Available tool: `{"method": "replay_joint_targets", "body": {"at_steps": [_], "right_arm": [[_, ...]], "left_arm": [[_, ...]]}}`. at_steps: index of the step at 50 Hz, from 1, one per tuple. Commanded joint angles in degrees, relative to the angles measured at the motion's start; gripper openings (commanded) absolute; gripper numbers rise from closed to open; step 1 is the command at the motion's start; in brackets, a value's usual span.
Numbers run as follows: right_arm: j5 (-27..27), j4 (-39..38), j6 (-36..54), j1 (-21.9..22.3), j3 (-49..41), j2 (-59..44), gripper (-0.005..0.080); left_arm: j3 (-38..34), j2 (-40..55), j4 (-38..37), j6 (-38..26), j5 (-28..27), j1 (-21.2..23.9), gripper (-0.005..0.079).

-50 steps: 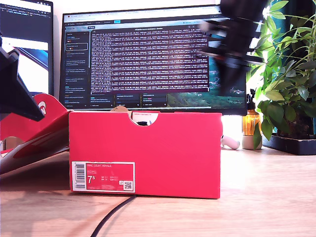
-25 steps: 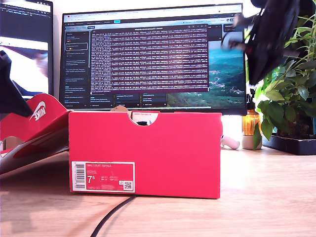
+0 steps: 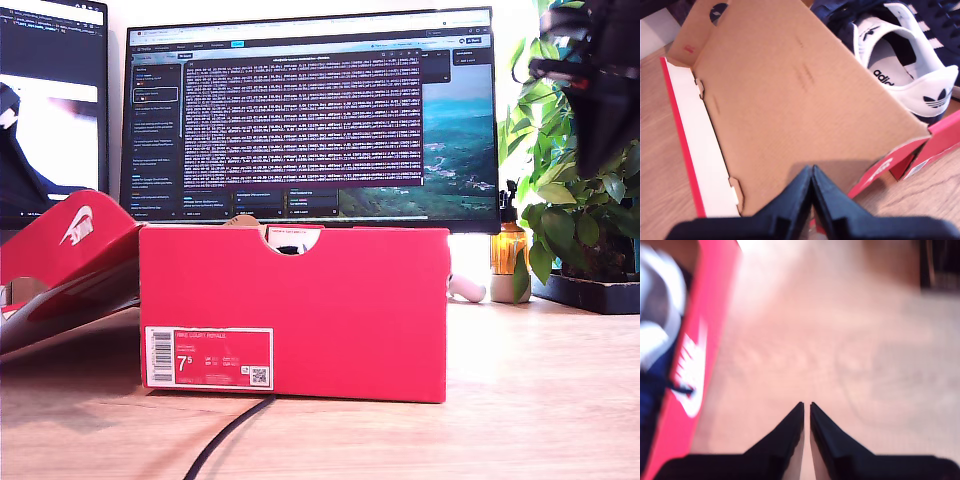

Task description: Pack the blue shoes by picking the first shoe and placing it inside the red shoebox, left side, then picking and rotating the second shoe and placing it in the shoebox

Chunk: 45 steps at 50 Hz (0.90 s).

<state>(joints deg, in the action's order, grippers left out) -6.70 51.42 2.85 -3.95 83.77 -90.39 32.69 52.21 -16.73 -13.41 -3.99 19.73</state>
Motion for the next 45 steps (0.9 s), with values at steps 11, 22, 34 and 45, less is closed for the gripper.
{"method": "replay_joint_targets", "body": {"at_steps": [11,22,34,45], "right_arm": [[-0.1,-13.3,-1.0,-0.5,-13.7,10.5,-0.0011],[1.3,-22.2,-1.4,0.0,-23.0,17.7,-0.0011],[2.3,-27.6,-1.4,0.0,-33.0,24.2,-0.0011],[2.4,-29.4,-1.5,0.0,-38.3,28.4,-0.0011]], "left_arm": [[0.3,-1.9,0.5,4.9,0.2,0.1,-0.0014],[0.3,-3.2,0.9,5.1,-0.1,-2.5,-0.0014],[-0.1,-4.6,0.0,6.4,-8.4,-9.6,-0.0014],[-0.5,-8.5,-1.4,8.9,-9.5,-11.4,-0.0014]]}}
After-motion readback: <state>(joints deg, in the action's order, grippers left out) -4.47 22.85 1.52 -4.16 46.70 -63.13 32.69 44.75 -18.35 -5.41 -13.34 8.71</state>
